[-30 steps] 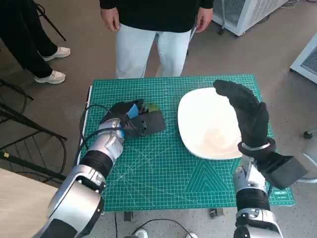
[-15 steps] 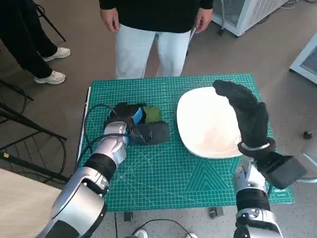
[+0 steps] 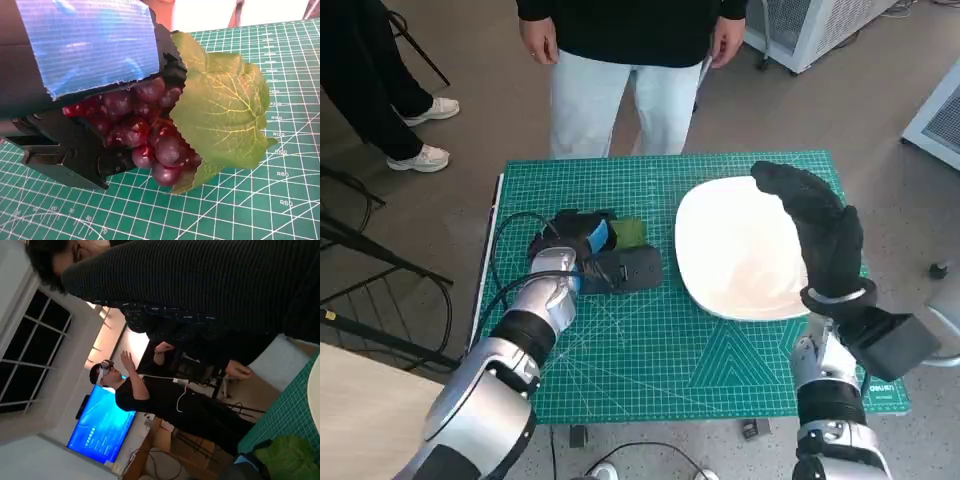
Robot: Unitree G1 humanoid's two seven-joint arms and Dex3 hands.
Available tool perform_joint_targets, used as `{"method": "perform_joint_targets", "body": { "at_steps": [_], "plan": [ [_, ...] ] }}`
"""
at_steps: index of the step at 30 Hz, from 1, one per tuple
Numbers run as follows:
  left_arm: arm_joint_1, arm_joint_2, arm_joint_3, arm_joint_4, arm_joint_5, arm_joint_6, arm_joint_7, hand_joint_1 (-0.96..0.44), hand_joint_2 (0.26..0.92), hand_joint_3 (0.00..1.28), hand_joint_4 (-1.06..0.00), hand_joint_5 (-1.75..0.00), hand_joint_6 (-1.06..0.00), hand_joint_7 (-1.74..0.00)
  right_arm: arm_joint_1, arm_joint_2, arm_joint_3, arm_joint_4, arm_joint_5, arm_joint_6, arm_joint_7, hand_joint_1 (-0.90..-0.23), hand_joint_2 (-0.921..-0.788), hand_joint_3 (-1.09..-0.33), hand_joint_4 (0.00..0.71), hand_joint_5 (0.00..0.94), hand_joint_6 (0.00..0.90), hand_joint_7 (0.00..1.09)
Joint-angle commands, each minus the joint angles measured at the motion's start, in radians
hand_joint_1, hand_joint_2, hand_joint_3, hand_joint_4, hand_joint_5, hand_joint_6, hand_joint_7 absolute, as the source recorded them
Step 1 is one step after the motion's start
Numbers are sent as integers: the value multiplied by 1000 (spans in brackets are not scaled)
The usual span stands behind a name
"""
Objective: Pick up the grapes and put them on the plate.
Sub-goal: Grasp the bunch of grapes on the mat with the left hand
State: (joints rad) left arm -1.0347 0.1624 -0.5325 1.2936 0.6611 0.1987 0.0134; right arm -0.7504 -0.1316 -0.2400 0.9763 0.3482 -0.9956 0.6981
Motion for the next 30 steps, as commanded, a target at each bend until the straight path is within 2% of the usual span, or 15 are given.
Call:
{"method": "perform_joint_targets", "body": {
  "at_steps": [1, 14, 19, 26, 30],
  "plan": [
    [35, 8, 1, 20, -4, 3, -19, 345, 909, 466, -268, -1685, -343, -619, 13, -3, 1, 1, -5, 16, -1, -557, -921, -675, 212, 1, 41, 279],
    [34, 15, 6, 9, -8, -4, -12, 345, 910, 464, -268, -1684, -372, -651, 17, 1, 1, -15, 3, 25, 2, -562, -921, -667, 214, 1, 39, 279],
    [29, 15, 7, 2, -8, 3, -12, 348, 872, 548, -255, -1718, -366, -653, 18, 1, -2, -13, 6, 27, 4, -564, -921, -664, 217, 3, 38, 279],
    [25, 19, 7, -29, -7, 13, -11, 352, 843, 580, -281, -1706, -372, -655, 16, 3, -4, -9, 6, 24, 3, -564, -921, -662, 218, 3, 39, 280],
    [26, 23, 5, -66, -3, 28, -10, 356, 811, 612, -313, -1688, -404, -723, 15, 4, -5, -10, 7, 25, 0, -561, -921, -664, 218, 2, 39, 280]
  ]
}}
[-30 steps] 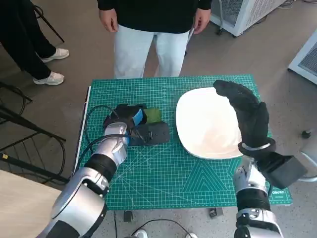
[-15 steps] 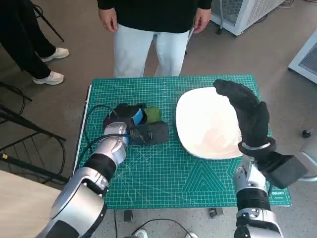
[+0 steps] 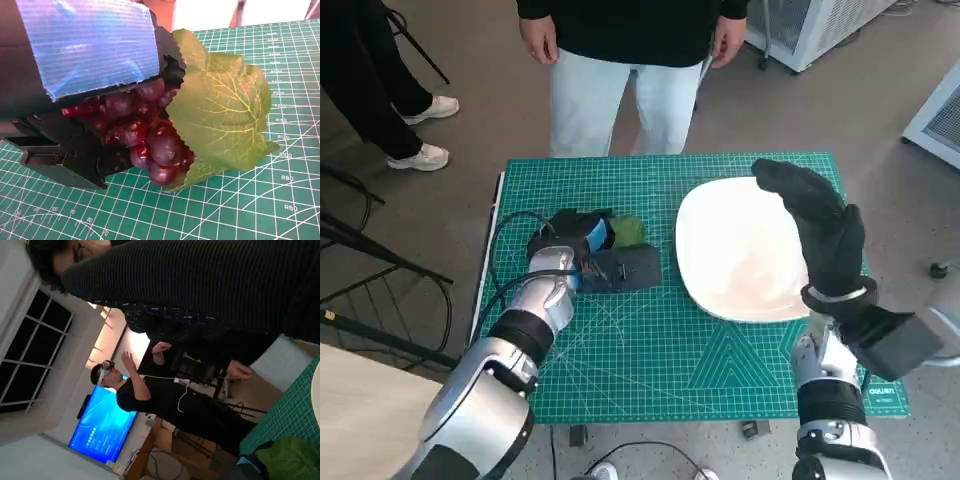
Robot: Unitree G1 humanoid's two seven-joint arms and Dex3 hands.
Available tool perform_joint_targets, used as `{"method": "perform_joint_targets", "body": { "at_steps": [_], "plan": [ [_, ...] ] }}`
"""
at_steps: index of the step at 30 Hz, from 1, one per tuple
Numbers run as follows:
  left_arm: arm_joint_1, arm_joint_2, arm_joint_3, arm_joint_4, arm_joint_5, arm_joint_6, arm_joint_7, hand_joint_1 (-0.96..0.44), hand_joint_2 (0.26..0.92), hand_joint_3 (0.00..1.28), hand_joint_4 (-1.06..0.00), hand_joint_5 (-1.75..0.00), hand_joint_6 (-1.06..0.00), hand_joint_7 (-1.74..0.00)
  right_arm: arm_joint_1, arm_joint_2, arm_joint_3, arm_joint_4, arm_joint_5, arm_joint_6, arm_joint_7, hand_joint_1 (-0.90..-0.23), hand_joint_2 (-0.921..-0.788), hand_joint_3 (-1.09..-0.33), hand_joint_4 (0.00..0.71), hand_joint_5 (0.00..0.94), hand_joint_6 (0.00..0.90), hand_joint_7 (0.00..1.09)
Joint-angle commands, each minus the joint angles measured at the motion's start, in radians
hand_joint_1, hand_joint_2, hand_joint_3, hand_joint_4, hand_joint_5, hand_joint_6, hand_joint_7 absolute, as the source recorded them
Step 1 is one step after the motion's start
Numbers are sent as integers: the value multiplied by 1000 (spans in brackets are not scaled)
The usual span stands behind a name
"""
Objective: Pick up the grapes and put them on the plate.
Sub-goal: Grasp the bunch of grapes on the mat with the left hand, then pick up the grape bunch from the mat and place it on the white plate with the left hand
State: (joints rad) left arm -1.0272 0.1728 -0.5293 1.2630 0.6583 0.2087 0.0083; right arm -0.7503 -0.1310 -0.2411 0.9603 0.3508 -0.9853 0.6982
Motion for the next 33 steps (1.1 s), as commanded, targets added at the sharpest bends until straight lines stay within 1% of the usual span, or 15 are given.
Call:
{"method": "perform_joint_targets", "body": {
  "at_steps": [1, 3, 5, 7, 9, 13, 17, 20, 28, 33],
  "plan": [
    [20, 14, 1, -48, 1, 23, -5, 339, 808, 607, -323, -1675, -408, -780, 15, 4, -4, 6, 5, 16, 1, -561, -921, -664, 218, 2, 38, 280],
    [24, 18, -1, -77, 5, 36, -5, 237, 831, 541, -336, -1622, -395, -1017, 14, 4, -5, 8, 7, 16, 2, -560, -921, -666, 217, 2, 37, 279],
    [30, 22, -2, -112, 8, 51, -9, 111, 873, 447, -339, -1567, -367, -1274, 12, 5, -7, 10, 9, 17, 3, -559, -921, -667, 216, 1, 36, 279],
    [38, 29, -3, -154, 12, 67, -15, 52, 895, 400, -341, -1540, -354, -1393, 11, 6, -9, 12, 10, 18, 4, -558, -921, -668, 216, 1, 36, 279],
    [49, 38, -5, -202, 16, 85, -24, 26, 905, 377, -343, -1527, -350, -1443, 10, 6, -10, 13, 11, 18, 4, -557, -921, -668, 216, 1, 36, 279],
    [83, 62, -9, -332, 33, 133, -51, 9, 916, 338, -364, -1503, -362, -1451, 9, 8, -12, 14, 10, 16, 4, -553, -921, -668, 218, 2, 35, 280],
    [127, 91, -12, -489, 55, 190, -92, 7, 920, 317, -415, -1558, -367, -1332, 8, 11, -15, 15, 9, 16, 3, -551, -921, -668, 220, 3, 36, 281],
    [163, 115, -11, -616, 77, 228, -128, 7, 920, 306, -443, -1563, -366, -1295, 7, 12, -17, 15, 9, 14, 1, -551, -921, -668, 220, 3, 36, 282],
    [246, 170, 3, -919, 132, 308, -221, 2, 921, 255, -530, -1410, -373, -1345, 6, 15, -21, 12, 8, 10, -4, -548, -921, -668, 220, 2, 34, 283],
    [290, 195, 20, -1060, 156, 325, -256, 2, 921, 217, -579, -1361, -409, -1306, 4, 14, -24, 16, 6, 7, -8, -548, -921, -668, 219, 1, 32, 284]
  ]
}}
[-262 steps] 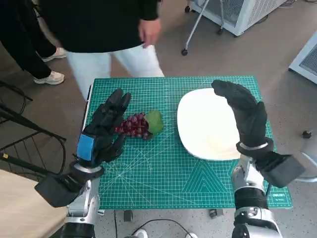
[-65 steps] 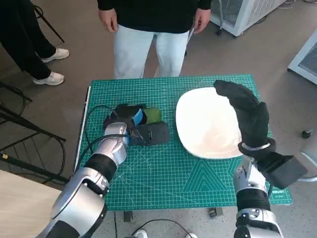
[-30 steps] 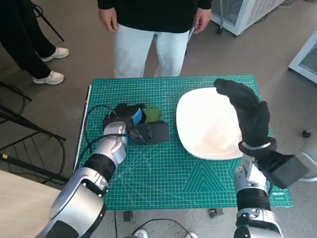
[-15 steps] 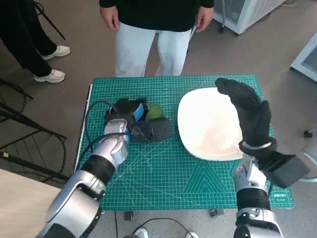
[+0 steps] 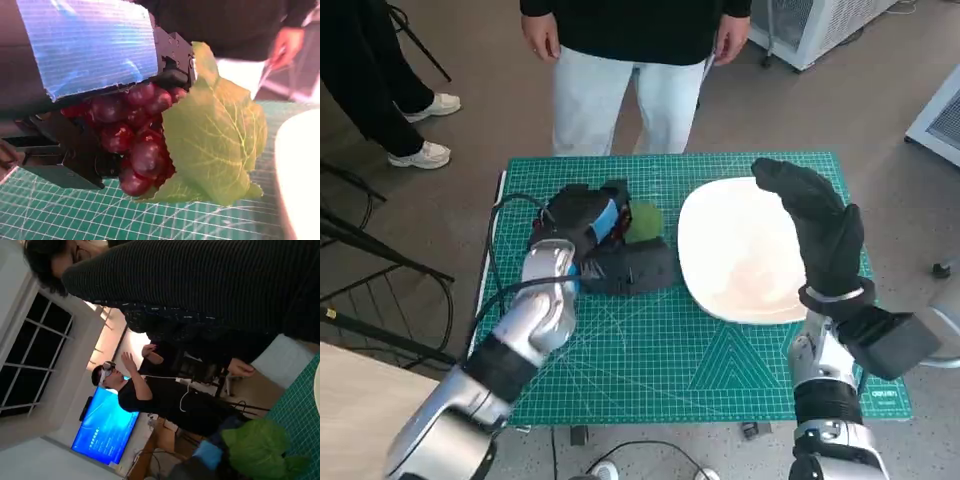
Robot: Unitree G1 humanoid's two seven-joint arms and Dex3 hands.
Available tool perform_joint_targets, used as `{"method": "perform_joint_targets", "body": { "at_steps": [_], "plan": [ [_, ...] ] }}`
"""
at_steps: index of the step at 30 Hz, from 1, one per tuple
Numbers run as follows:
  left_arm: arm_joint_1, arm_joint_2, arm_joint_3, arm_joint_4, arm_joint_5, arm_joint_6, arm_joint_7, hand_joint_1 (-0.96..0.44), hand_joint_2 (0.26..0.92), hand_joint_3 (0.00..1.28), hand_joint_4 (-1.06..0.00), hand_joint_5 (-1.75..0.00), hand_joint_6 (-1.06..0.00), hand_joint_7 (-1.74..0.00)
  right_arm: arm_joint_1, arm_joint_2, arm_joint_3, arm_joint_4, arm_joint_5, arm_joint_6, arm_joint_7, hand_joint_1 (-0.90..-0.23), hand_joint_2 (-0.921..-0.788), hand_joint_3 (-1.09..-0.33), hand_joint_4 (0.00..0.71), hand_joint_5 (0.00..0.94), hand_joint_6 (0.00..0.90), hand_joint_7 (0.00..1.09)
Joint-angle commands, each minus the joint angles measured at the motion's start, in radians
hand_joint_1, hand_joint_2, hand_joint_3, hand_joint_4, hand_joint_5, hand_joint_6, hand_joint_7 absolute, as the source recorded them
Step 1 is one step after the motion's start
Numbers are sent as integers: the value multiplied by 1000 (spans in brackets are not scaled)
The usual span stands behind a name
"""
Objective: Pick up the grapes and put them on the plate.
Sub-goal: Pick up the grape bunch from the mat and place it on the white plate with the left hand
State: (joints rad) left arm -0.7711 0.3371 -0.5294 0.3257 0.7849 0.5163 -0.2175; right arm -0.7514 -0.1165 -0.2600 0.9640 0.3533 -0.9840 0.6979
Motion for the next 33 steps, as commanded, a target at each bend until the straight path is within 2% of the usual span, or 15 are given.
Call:
{"method": "perform_joint_targets", "body": {
  "at_steps": [1, 8, 17, 23, 33],
  "plan": [
    [41, 34, 23, -144, 34, 18, -33, 2, 921, 209, -589, -1352, -419, -1294, 5, -1, -5, 14, 2, 5, -9, -547, -921, -668, 219, 1, 32, 285],
    [86, 42, 42, -235, 57, 3, -27, 2, 921, 173, -621, -1345, -475, -1212, 2, -1, -8, 18, -5, 1, -16, -552, -921, -669, 221, 2, 32, 288],
    [90, 22, 42, -231, 73, -8, -18, 2, 921, 158, -632, -1346, -500, -1172, 9, -4, -8, 3, -4, -3, -19, -554, -921, -672, 221, 2, 33, 292],
    [56, -4, 25, -219, 95, 1, -49, 2, 921, 157, -641, -1329, -493, -1186, 18, -13, -14, -18, 8, -1, -12, -556, -921, -670, 220, 1, 34, 297],
    [-26, -80, 13, -174, 84, -34, -59, 4, 920, 146, -636, -1357, -530, -1129, 38, -26, -28, -61, 51, 11, 10, -576, -921, -664, 226, 4, 43, 319]
  ]
}}
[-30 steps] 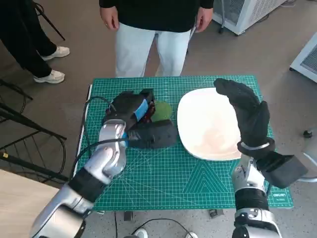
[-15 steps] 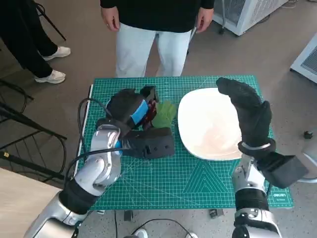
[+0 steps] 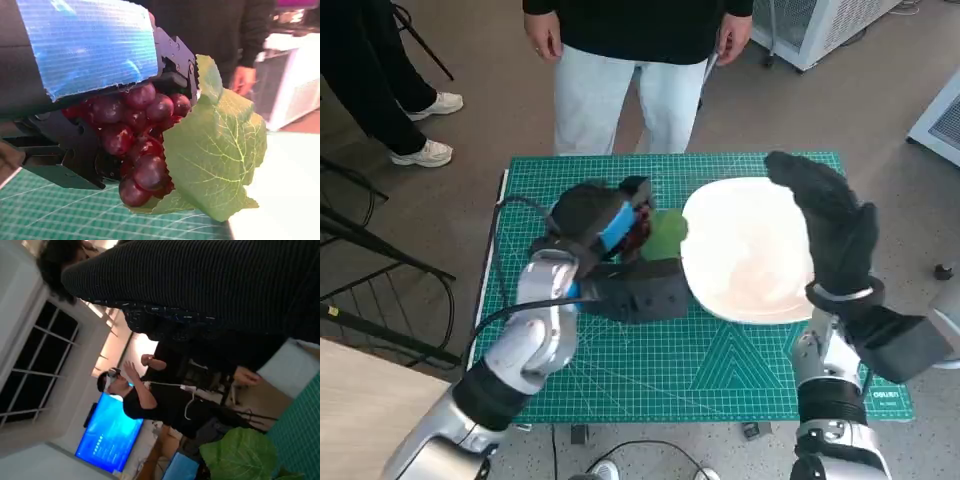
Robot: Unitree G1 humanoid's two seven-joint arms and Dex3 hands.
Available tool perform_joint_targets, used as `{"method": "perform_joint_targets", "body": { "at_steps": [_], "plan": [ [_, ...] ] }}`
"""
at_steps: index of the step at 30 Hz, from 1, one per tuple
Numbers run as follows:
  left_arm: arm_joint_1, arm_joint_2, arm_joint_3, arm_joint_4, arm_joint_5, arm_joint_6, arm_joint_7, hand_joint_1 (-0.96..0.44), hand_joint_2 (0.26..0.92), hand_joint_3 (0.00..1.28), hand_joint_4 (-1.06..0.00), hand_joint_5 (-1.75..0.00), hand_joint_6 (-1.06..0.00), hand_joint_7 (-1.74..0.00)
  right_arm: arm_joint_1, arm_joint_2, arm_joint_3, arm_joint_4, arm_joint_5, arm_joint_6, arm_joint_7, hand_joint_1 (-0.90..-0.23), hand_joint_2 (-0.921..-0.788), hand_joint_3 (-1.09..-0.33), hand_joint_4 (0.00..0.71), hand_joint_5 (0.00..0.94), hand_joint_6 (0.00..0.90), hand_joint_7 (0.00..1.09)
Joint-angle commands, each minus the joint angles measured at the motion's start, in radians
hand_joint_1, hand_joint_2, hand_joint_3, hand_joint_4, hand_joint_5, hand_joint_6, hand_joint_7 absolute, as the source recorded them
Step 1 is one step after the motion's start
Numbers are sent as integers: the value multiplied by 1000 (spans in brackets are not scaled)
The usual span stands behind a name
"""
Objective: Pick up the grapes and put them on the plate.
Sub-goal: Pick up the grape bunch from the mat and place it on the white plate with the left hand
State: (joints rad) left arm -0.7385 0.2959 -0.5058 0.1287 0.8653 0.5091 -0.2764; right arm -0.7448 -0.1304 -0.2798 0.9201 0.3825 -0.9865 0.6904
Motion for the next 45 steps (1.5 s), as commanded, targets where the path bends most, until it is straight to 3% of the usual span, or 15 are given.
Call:
{"method": "perform_joint_targets", "body": {
  "at_steps": [1, 5, 11, 18, 26, 36, 45],
  "plan": [
    [-68, -48, -12, 34, 1, -34, 2, 3, 920, 145, -638, -1352, -529, -1134, 34, -13, -9, -22, 26, 15, 18, -577, -921, -661, 227, 4, 42, 323],
    [-106, -90, -20, 86, -10, -68, 17, 2, 920, 163, -625, -1327, -494, -1208, 51, -10, -10, -54, 39, 16, 15, -578, -921, -649, 235, 6, 35, 358],
    [-173, -154, -27, 218, -32, -130, 43, 3, 921, 204, -577, -1377, -449, -1253, 84, -3, -4, -115, 36, 11, -9, -580, -921, -642, 240, 5, 4, 445],
    [-275, -211, -29, 409, -69, -197, 47, 5, 921, 263, -527, -1459, -372, -1295, 124, -4, 0, -190, 39, 27, -37, -577, -921, -642, 243, 6, -1, 462],
    [-387, -282, -33, 625, -109, -260, 62, 3, 921, 284, -490, -1483, -357, -1330, 173, -7, 9, -283, 41, 62, -69, -569, -921, -629, 244, 6, -1, 475],
    [-501, -376, -38, 865, -141, -319, 95, 6, 921, 346, -427, -1576, -288, -1370, 208, -14, 10, -343, 25, 77, -108, -566, -921, -629, 227, 0, -1, 445],
    [-549, -416, -30, 995, -170, -360, 143, 7, 921, 351, -401, -1621, -309, -1335, 224, -19, 13, -363, -1, 82, -146, -555, -921, -642, 218, 0, -1, 423]
  ]
}}
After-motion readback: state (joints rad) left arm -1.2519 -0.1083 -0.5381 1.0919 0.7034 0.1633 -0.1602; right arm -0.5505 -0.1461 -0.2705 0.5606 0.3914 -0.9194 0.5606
